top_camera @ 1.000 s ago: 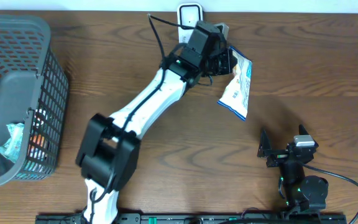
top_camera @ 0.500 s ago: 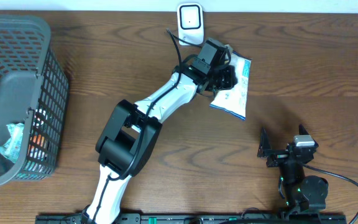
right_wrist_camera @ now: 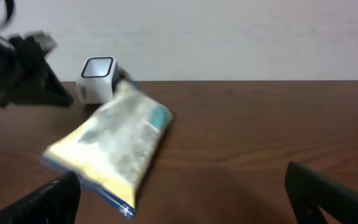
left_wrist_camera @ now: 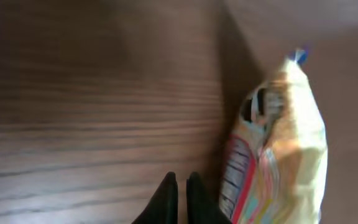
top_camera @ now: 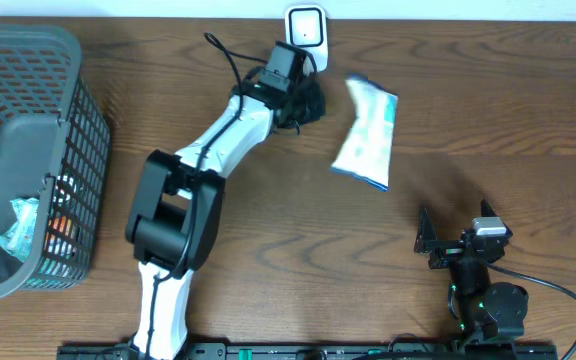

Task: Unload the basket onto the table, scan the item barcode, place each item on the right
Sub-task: 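Release the snack bag on the table beside the scanner, then return the left gripper to the basket and grasp the green wipes pack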

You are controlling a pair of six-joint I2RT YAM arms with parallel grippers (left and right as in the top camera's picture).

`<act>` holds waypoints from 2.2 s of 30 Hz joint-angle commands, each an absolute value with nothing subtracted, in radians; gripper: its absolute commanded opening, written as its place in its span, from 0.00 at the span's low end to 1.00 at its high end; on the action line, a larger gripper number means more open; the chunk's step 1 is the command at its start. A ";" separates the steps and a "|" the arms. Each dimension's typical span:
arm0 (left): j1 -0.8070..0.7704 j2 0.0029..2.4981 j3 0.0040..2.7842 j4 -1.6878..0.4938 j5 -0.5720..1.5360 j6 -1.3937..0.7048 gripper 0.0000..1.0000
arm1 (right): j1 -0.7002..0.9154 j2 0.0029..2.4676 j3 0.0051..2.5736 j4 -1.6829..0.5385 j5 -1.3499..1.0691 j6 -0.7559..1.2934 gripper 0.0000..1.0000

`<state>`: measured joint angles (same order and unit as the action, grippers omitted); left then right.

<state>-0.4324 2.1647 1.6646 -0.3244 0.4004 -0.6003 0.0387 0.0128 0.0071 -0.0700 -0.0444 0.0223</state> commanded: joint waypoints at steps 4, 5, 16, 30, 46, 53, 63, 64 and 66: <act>-0.390 1.908 1.669 -0.313 0.482 -0.549 0.07 | 0.033 0.009 0.006 -0.074 -0.036 0.036 0.99; -0.376 1.876 1.669 -0.312 0.482 -0.550 0.07 | 0.033 0.009 0.006 -0.074 -0.036 0.036 0.99; -0.118 1.523 1.669 -0.357 0.481 -0.502 0.15 | 0.033 0.009 0.006 -0.074 -0.036 0.036 0.99; 0.517 1.348 1.668 -0.798 0.021 -0.418 0.88 | 0.033 0.009 0.006 -0.074 -0.036 0.036 0.99; 0.723 1.699 1.640 -1.156 -0.169 -0.191 0.99 | 0.033 0.009 0.006 -0.074 -0.036 0.036 0.99; 0.723 1.871 1.639 -1.223 -0.234 -0.183 0.91 | 0.033 0.009 0.006 -0.074 -0.036 0.036 0.99; 0.723 1.958 1.525 -1.110 -0.234 -0.131 0.88 | 0.033 0.009 0.006 -0.074 -0.036 0.036 0.99; 0.723 1.958 1.511 -1.087 -0.233 -0.131 0.88 | 0.033 0.009 0.006 -0.074 -0.036 0.036 0.99; 0.723 1.958 1.489 -1.050 -0.233 -0.131 0.89 | 0.033 0.009 0.006 -0.074 -0.036 0.036 0.99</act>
